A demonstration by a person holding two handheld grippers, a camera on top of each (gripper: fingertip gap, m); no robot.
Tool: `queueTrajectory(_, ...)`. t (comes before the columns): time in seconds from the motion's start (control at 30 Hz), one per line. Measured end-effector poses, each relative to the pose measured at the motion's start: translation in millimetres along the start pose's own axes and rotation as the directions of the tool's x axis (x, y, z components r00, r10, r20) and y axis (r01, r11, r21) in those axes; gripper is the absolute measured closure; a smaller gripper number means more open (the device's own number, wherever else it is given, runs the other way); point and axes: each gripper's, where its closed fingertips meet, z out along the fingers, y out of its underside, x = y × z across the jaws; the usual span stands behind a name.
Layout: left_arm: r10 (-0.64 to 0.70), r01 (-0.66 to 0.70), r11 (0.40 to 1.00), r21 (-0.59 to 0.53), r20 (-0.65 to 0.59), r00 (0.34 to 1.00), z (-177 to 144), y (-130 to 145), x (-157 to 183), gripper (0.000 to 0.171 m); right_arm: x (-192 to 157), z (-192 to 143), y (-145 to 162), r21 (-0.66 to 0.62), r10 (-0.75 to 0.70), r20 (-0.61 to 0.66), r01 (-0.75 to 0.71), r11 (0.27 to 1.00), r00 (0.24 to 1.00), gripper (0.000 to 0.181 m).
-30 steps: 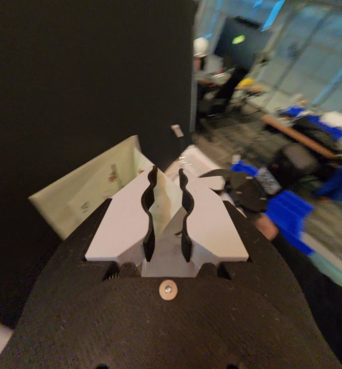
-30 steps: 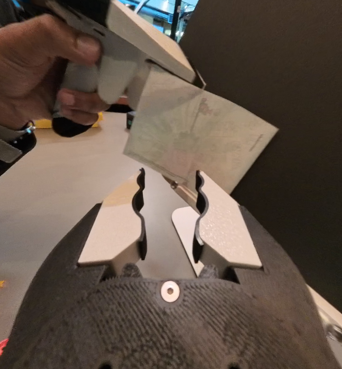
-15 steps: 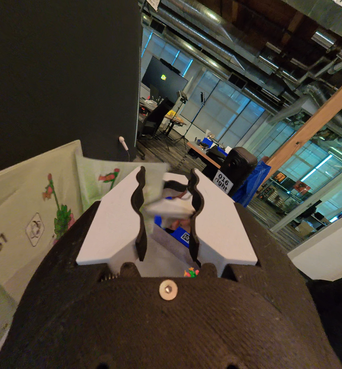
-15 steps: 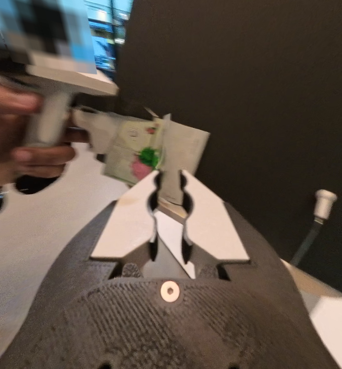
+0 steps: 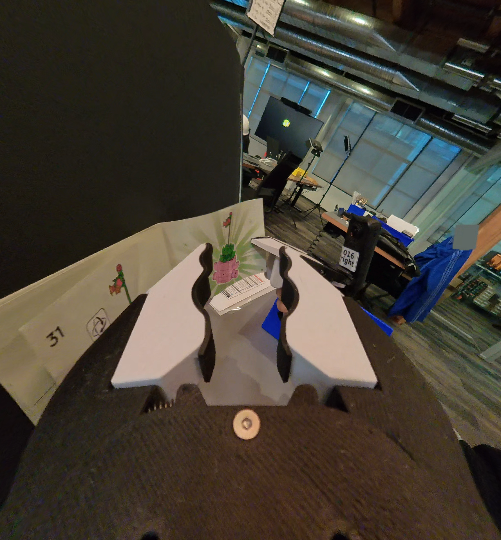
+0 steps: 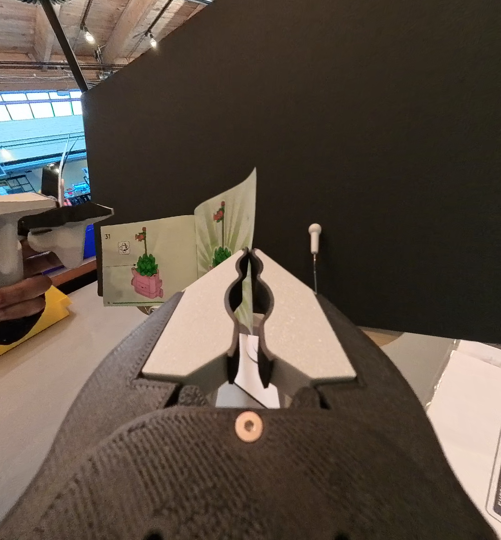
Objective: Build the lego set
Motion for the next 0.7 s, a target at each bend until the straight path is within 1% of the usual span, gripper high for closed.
queueTrajectory(0.43,0.035,-0.035,0.999,0.004,0.008,0.999,1,-2,8,0.126,6,-2,-2,0.01,0.002,-0.02,-0.001,1.0,1.0,0.18)
queueTrajectory(0.57,0.054,-0.054,0.999,0.007,0.005,0.999,2,-3,15,0.126,8,-5,-8,0.021,-0.013,-0.052,0.014,1.0,0.999,0.167)
queueTrajectory(0.63,0.062,-0.062,0.998,0.01,-0.008,0.998,2,-4,22,0.126,9,-11,-17,0.035,-0.031,-0.079,0.034,0.999,0.996,0.158)
queueTrajectory(0.7,0.073,-0.073,0.997,0.013,-0.022,0.997,0,-6,30,0.126,5,-19,-31,0.073,-0.06,-0.113,0.069,0.995,0.992,0.157)
